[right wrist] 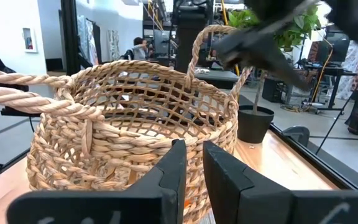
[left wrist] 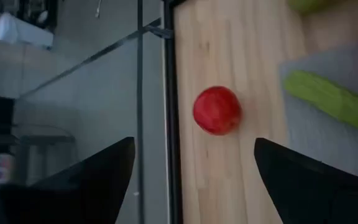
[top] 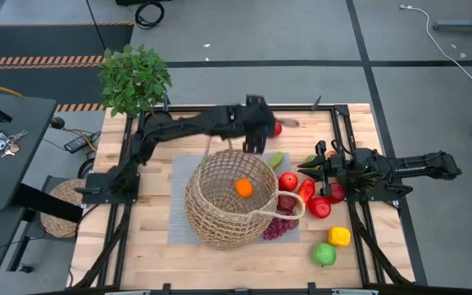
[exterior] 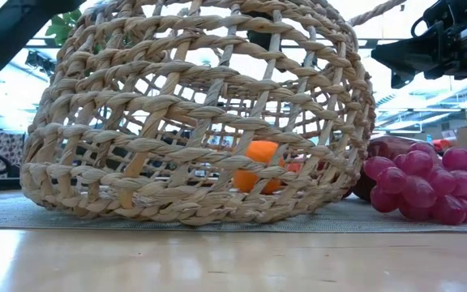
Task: Build produce basket
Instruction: Put the red apple into the basket
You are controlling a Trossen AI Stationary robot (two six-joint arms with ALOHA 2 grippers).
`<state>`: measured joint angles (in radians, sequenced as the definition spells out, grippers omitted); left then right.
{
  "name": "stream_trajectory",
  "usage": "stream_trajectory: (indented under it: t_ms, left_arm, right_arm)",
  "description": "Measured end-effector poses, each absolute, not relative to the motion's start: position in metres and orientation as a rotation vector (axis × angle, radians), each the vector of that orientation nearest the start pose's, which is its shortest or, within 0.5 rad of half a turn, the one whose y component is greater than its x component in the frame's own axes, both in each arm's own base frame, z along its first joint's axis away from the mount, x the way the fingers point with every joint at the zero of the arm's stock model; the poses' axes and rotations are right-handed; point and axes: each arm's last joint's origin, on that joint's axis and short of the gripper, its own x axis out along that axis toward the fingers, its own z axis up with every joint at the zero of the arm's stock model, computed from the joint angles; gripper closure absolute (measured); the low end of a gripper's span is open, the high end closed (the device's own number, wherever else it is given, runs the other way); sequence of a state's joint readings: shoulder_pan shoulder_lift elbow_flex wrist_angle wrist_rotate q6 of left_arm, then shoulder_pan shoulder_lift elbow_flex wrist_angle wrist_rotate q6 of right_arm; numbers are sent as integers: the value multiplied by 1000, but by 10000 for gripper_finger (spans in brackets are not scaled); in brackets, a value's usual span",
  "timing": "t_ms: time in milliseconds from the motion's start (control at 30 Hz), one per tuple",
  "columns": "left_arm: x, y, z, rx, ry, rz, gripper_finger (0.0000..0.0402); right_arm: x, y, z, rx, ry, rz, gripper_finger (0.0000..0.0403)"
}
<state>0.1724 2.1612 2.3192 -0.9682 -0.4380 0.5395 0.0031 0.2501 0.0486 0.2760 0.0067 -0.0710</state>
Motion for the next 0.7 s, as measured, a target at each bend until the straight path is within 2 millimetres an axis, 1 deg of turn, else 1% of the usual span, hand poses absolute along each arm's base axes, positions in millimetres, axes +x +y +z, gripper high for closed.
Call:
stream_trajectory:
  t_ms: [67,133,167,233,300,400,467,567,667,700]
  left_arm:
    - [453,106,353,542,934,366,66]
    - [448,117,360,495,906,379,70]
    - [445,121,365,480,880,387,74]
    - [437,123,382,451,813,392,84]
    - [427,119,403,443,727,396,98]
    - [411,109,431,434,627,371,123]
    - [397,100,451,417,565,356,141]
    - [375,84,474,397,501,323,169]
    - [359,68,485,395,475,293,196]
    - [354,63,484,397,484,278,204]
  right_arm:
    - [113,0,186,-70,-75,-6,341]
    - [113,0,186,-70,-74,-6,341]
    - [113,0,186,-70,-75,-6,341]
    - [113,0,186,-71,-74,-6,341]
    - [113,0,186,-71,-74,-6,341]
    - [113,0,186,-70,-77,-7,341]
    - [113,0,186,-71,-79,-6,341]
    - [113,0,186,-70,-81,-6,341]
    - [113,0,186,-71,-81,-7,341]
    - [113,0,187,-71,-83,-7,341]
